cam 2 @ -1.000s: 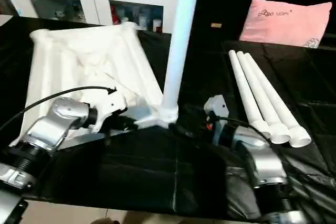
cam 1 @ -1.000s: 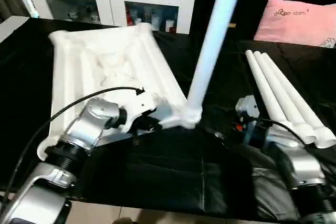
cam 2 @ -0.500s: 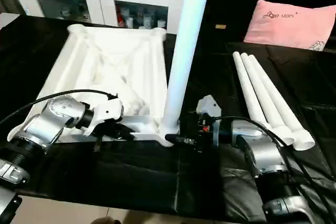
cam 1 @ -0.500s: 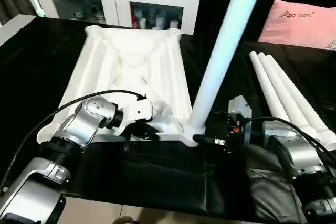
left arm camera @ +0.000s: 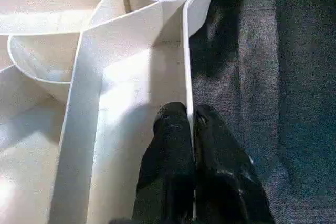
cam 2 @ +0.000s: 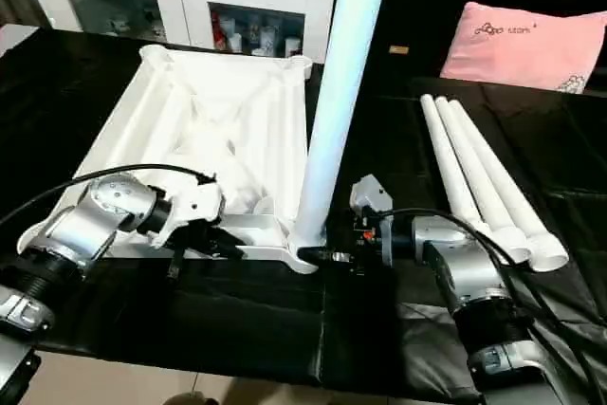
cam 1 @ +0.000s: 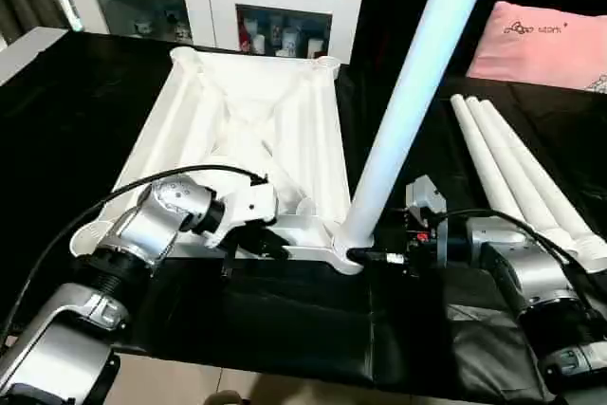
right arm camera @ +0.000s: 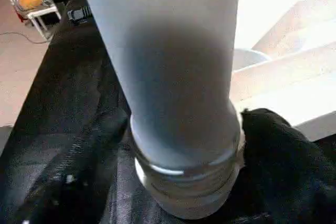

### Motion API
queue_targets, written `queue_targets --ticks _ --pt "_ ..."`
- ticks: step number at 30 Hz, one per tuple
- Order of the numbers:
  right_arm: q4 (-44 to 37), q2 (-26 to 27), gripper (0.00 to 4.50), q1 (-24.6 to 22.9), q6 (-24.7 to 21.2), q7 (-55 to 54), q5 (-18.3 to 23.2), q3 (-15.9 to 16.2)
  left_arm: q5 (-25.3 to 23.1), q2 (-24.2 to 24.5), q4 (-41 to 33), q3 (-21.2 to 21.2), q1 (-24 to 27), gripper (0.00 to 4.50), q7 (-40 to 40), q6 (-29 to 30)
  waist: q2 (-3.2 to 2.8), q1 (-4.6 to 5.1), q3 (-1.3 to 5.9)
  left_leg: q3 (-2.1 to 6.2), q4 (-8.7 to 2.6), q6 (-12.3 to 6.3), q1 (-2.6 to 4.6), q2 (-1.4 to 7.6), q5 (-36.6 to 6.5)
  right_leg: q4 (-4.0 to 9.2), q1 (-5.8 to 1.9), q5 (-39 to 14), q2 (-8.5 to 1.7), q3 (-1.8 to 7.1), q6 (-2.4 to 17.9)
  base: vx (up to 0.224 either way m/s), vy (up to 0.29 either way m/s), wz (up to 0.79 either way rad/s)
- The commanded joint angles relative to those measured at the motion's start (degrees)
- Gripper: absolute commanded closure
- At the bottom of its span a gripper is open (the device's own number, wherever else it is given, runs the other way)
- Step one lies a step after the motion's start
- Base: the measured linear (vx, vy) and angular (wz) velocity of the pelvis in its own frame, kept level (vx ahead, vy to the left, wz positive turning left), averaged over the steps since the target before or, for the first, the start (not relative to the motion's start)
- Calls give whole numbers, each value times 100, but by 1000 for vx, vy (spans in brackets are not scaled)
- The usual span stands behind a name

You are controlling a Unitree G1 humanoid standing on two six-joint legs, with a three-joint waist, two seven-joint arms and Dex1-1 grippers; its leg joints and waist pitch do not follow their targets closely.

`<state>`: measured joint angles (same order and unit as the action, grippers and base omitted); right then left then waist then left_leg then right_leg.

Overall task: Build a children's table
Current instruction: Rotate leg to tighten

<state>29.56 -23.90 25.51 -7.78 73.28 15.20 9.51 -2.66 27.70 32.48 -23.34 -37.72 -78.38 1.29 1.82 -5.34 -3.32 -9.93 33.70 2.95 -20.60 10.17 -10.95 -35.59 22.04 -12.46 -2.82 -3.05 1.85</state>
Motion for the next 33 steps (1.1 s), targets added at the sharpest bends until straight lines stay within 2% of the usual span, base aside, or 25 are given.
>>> queue_targets --ticks 1,8,14,15,16,17,20,21,22,25,26,27,29,30,32,33 --pt "4 -27 105 125 81 81 9 22 -105 -27 -8 -206 -42 450 -278 -114 -10 0 400 66 -316 -434 39 352 -400 316 -314 179 -567 289 1506 0 0 0" --pt "98 25 162 107 123 193 -15 16 -114 -26 -5 -226 -19 450 -297 -132 -18 -5 396 68 -314 -423 44 356 -450 323 -303 72 -570 287 1503 0 0 0" --pt "-38 47 173 -66 92 223 12 51 -111 -18 -7 -211 25 450 -266 -45 -42 -5 395 75 -321 -348 53 360 -550 334 -301 -36 -571 289 1490 0 0 0" --pt "-96 55 173 -129 62 216 28 58 -99 -33 7 -189 36 450 -230 13 -72 -3 392 81 -322 -341 50 358 -551 328 -297 12 -563 287 1501 0 0 0" --pt "-131 67 173 -170 26 203 51 49 -71 -58 15 -158 40 450 -200 105 -61 -2 393 75 -323 -345 54 359 -571 338 -296 14 -563 288 1499 0 0 0" --pt "-176 85 173 -216 -27 171 82 32 -33 -90 14 -120 43 450 -162 207 -82 -10 398 79 -323 -331 57 357 -556 322 -304 61 -564 289 1517 0 0 0" --pt "-287 162 173 -351 -313 -133 111 -34 114 -235 -32 19 57 450 3 477 -72 -15 390 76 -327 -322 54 356 -573 335 -308 95 -561 291 1539 0 0 0" --pt "-317 315 174 -407 -584 -625 84 -131 190 -420 -79 121 69 450 257 677 -95 -14 380 80 -335 -306 58 357 -658 353 -297 -20 -563 289 1537 0 0 0" --pt "-318 348 174 -414 -587 -703 72 -142 196 -453 -85 133 70 450 304 712 -83 1 376 80 -341 -274 59 357 -701 362 -300 -102 -568 292 1522 0 0 0" --pt "-323 715 174 -451 -699 -1523 -66 -229 219 -814 -107 266 41 450 877 1123 -77 47 336 101 -371 -81 92 338 -1071 464 -277 -967 -594 299 1386 0 0 0" --pt "-278 919 174 -417 -858 -1956 -127 -270 213 -985 -106 328 6 450 1160 1311 -54 76 315 111 -390 6 89 331 -1198 490 -276 -1320 -598 301 1297 0 0 0" --pt "-251 1070 174 -388 -1030 -2241 -154 -295 209 -1117 -106 387 -25 450 1391 1451 -57 104 303 131 -410 65 87 323 -1304 519 -277 -1669 -606 294 1180 0 0 0" --pt "-208 1396 175 -344 -1252 -2772 -217 -325 256 -1421 -101 563 -97 450 1878 1762 -49 156 285 139 -417 105 112 312 -1461 566 -231 -2104 -596 285 1055 0 0 0" --pt "-184 1542 175 -327 -1274 -2999 -246 -346 281 -1534 -105 631 -124 450 2036 1887 -36 197 290 149 -412 109 107 306 -1485 585 -234 -2270 -606 287 991 0 0 0" --pt "92 2152 175 -171 -1234 -4076 -443 -451 250 -1909 -187 809 -205 450 2658 2327 -58 233 302 143 -412 127 95 317 -1382 572 -213 -2147 -609 308 977 0 0 0" --pt "174 2288 175 -121 -1214 -4346 -503 -472 236 -1989 -228 844 -216 450 2807 2448 -49 281 307 169 -430 147 66 301 -1374 566 -233 -2137 -602 281 967 0 0 0"
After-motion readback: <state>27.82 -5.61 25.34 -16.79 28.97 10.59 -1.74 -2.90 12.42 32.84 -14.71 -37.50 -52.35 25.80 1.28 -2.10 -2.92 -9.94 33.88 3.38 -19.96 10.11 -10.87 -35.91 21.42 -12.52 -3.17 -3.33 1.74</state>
